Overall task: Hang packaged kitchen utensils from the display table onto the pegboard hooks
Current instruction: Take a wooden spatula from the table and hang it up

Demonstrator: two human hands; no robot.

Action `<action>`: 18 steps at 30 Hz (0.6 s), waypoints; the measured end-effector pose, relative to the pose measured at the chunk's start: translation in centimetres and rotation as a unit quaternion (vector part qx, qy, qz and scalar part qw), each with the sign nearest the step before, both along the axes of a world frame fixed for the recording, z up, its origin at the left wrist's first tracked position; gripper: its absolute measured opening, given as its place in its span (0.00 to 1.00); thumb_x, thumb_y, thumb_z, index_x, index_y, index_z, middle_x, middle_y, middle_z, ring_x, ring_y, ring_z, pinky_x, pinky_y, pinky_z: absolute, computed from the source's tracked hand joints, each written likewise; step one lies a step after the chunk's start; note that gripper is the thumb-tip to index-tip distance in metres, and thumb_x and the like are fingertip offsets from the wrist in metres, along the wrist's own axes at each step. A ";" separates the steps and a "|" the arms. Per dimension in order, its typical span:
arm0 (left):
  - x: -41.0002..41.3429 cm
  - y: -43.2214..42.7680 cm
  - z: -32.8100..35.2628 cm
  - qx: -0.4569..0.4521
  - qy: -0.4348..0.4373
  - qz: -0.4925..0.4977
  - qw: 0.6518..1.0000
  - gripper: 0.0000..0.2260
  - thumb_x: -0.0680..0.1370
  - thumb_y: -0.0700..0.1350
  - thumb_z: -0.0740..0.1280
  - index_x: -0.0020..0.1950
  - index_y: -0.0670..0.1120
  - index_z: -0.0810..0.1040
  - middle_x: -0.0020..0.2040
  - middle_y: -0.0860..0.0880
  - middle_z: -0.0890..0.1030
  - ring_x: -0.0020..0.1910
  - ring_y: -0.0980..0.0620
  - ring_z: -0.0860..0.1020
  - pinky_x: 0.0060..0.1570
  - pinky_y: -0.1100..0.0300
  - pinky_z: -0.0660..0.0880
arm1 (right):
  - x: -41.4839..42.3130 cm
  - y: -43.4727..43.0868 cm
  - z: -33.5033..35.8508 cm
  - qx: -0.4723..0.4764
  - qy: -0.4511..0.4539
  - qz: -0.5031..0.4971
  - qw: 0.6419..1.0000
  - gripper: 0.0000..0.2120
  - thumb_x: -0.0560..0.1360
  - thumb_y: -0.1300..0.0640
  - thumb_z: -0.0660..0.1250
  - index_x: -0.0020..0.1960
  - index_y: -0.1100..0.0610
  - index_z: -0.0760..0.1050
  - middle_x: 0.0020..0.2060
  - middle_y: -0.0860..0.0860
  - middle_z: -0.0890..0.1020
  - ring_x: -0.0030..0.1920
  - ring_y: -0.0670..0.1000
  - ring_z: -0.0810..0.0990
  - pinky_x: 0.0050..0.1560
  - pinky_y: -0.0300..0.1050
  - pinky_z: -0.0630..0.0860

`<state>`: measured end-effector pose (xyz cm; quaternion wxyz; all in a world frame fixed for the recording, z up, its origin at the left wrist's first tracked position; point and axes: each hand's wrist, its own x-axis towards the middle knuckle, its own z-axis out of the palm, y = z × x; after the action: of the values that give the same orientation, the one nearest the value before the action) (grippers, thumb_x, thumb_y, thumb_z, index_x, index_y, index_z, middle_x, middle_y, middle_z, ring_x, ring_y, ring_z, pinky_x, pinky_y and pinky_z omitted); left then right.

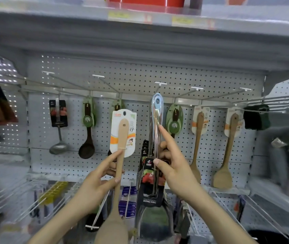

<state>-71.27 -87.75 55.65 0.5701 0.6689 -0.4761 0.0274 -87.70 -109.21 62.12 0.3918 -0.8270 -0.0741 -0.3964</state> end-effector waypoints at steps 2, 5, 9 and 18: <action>0.4 0.5 -0.2 -0.002 -0.002 0.013 1.000 0.35 0.82 0.39 0.71 0.79 0.72 0.66 0.57 0.56 0.80 0.58 0.53 0.81 0.56 0.63 0.81 | 0.6 -0.2 -0.1 0.003 0.006 -0.003 1.000 0.45 0.83 0.68 0.66 0.82 0.26 0.54 0.52 0.39 0.72 0.49 0.47 0.76 0.57 0.38 0.77; 0.6 1.5 -0.7 0.001 -0.001 0.020 1.000 0.36 0.82 0.39 0.72 0.79 0.72 0.66 0.58 0.56 0.81 0.58 0.53 0.81 0.56 0.57 0.83 | 1.3 -0.3 -0.4 0.014 0.006 -0.008 1.000 0.46 0.83 0.68 0.66 0.81 0.24 0.55 0.53 0.36 0.72 0.48 0.47 0.77 0.56 0.37 0.77; 1.3 2.8 -1.1 0.013 0.007 0.031 0.999 0.35 0.82 0.41 0.72 0.79 0.73 0.65 0.58 0.55 0.81 0.58 0.53 0.81 0.57 0.48 0.83 | 2.8 -0.9 -0.4 0.026 0.010 -0.019 0.999 0.46 0.83 0.69 0.66 0.80 0.23 0.55 0.54 0.35 0.71 0.47 0.43 0.76 0.56 0.34 0.77; 3.3 4.2 -1.9 0.006 0.014 0.037 0.999 0.35 0.82 0.40 0.72 0.79 0.72 0.65 0.58 0.54 0.81 0.60 0.51 0.82 0.58 0.45 0.83 | 7.0 -3.0 -0.6 0.047 0.012 -0.082 0.995 0.44 0.82 0.68 0.68 0.83 0.32 0.55 0.58 0.43 0.72 0.49 0.38 0.77 0.53 0.30 0.77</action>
<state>-68.01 -83.50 53.75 0.5716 0.6895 -0.4433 0.0363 -80.68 -112.21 61.51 0.3976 -0.8155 0.0172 -0.4202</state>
